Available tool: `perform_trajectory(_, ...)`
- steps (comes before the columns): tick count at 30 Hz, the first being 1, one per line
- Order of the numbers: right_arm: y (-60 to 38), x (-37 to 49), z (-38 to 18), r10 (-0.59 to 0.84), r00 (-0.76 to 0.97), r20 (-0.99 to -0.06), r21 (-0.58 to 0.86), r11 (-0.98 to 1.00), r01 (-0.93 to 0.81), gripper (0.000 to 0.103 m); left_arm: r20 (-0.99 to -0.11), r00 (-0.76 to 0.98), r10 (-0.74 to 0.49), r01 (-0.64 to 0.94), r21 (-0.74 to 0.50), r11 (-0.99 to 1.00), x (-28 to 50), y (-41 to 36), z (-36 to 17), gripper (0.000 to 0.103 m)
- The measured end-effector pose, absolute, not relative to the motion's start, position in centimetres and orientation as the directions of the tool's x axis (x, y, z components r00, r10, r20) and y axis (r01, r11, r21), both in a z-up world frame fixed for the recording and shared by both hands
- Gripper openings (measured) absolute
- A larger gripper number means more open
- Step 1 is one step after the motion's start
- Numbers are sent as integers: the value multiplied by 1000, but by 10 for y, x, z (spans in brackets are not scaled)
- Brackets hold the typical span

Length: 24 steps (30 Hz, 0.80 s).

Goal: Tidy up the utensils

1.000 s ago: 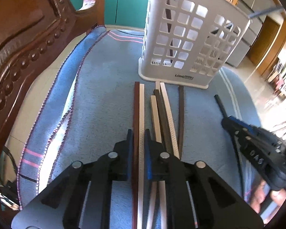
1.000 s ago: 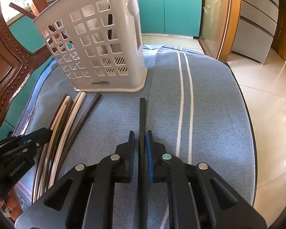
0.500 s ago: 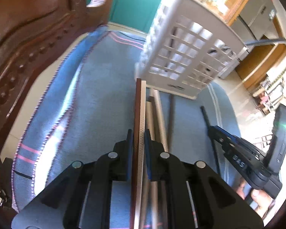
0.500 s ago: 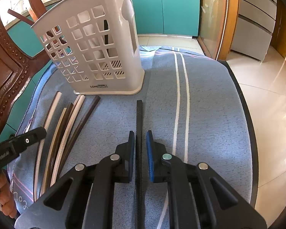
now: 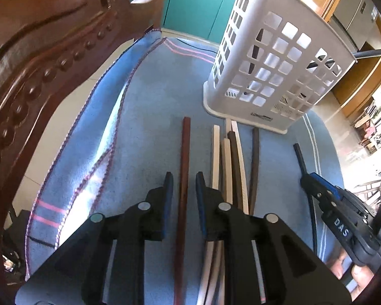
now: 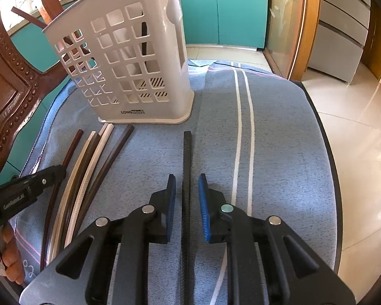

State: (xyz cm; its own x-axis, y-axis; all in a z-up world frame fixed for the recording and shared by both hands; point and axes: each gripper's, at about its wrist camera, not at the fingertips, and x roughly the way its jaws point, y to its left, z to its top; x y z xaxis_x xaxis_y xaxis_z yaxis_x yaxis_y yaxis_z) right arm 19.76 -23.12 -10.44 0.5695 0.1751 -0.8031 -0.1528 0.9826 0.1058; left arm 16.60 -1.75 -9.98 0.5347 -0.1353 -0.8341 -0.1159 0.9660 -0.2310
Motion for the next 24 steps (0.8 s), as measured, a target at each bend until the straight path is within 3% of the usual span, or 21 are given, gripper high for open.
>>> perform_trajectory(5,-222,201,-106,156,564,-811,66,982,-176,19,-844,531,-80,-122,-170,978,183,-25,-100,20)
perform_trajectory(9,-215,204,-107,139,563,-815,37,982,-188,29,-849,526,-41,-125,-125,984,193,-28,-96,26)
perform_trajectory(16,-211,206,-109,95,580,-809,-13,984,-180,32,-848,529,40,-112,-23,993,202,-49,-99,29)
perform_trajectory(18,-209,206,-110,71,589,-805,-39,984,-172,40,-846,531,45,-110,-16,994,197,-48,-98,30)
perform_trajectory(24,-209,208,-113,78,589,-804,-20,987,-158,42,-849,527,33,-102,-24,995,199,-45,-98,30)
